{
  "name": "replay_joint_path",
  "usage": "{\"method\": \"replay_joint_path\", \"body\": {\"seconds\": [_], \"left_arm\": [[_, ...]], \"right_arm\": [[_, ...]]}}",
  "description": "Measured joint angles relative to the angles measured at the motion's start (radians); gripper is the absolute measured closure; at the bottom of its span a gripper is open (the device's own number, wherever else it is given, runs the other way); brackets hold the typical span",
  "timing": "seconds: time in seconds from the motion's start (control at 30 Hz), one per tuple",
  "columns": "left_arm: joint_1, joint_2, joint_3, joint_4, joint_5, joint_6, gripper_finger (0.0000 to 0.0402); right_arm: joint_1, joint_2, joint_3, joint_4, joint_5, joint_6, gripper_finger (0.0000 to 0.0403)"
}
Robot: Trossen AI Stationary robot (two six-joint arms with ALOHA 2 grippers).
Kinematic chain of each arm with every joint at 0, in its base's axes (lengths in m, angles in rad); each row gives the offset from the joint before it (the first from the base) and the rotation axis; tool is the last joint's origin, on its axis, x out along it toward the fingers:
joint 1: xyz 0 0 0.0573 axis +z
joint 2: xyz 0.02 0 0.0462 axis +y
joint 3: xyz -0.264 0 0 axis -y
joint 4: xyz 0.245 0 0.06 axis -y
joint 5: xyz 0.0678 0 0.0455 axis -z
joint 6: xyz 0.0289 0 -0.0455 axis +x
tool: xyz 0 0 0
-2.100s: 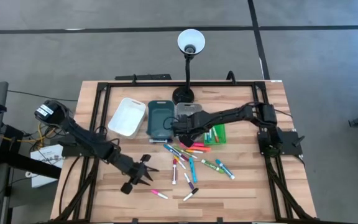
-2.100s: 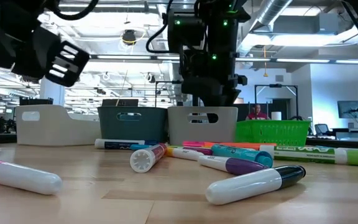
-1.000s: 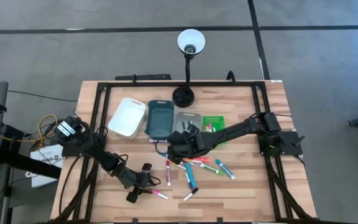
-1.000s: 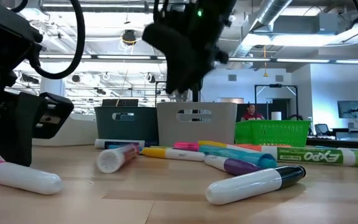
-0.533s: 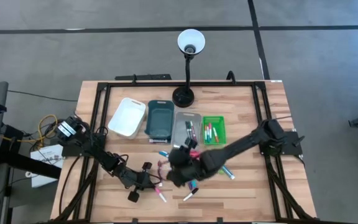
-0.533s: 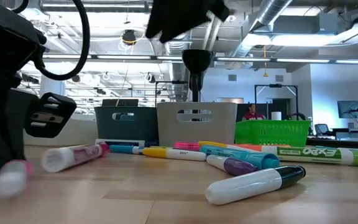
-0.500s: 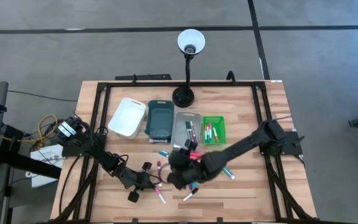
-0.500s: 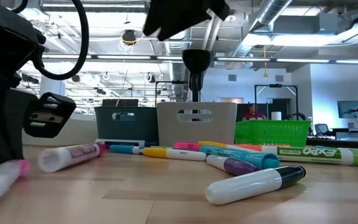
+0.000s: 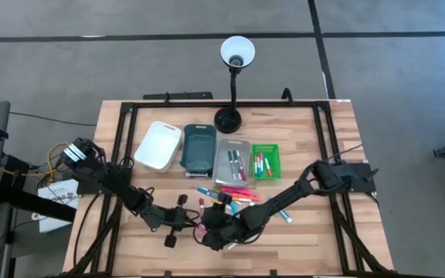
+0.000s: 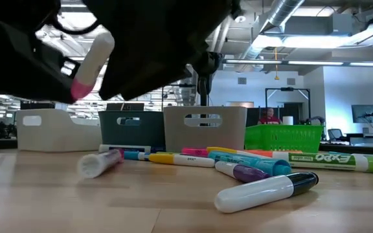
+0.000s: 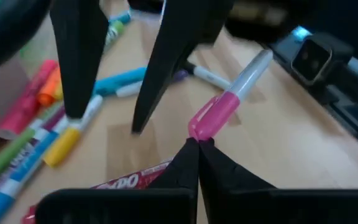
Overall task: Pick & Place Markers
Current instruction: Put the small pink highlighter pen into the green bin
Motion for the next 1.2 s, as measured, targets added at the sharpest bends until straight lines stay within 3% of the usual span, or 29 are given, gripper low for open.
{"method": "replay_joint_path", "body": {"seconds": [0.43,0.63,0.9,1.07,1.2], "left_arm": [[0.0,-0.028,0.0,-0.109,-0.045,-0.004,0.0398],[0.0,-0.028,0.0,-0.118,-0.1,-0.005,0.0398],[0.0,-0.028,0.0,-0.117,-0.106,-0.005,0.0398],[0.026,-0.028,0.0,-0.102,-0.104,0.0,0.0386],[0.107,-0.028,0.0,-0.053,-0.064,0.001,0.0351]], "right_arm": [[-0.015,-0.018,0.001,0.002,-0.018,0.016,0.027],[-0.005,-0.018,0.001,0.048,-0.179,0.083,0.0267],[-0.013,-0.016,-0.033,0.043,-0.155,0.134,0.0268],[-0.015,-0.023,-0.048,-0.096,-0.159,0.132,0.0266],[-0.011,-0.088,-0.047,-0.181,-0.158,0.132,0.0269]]}}
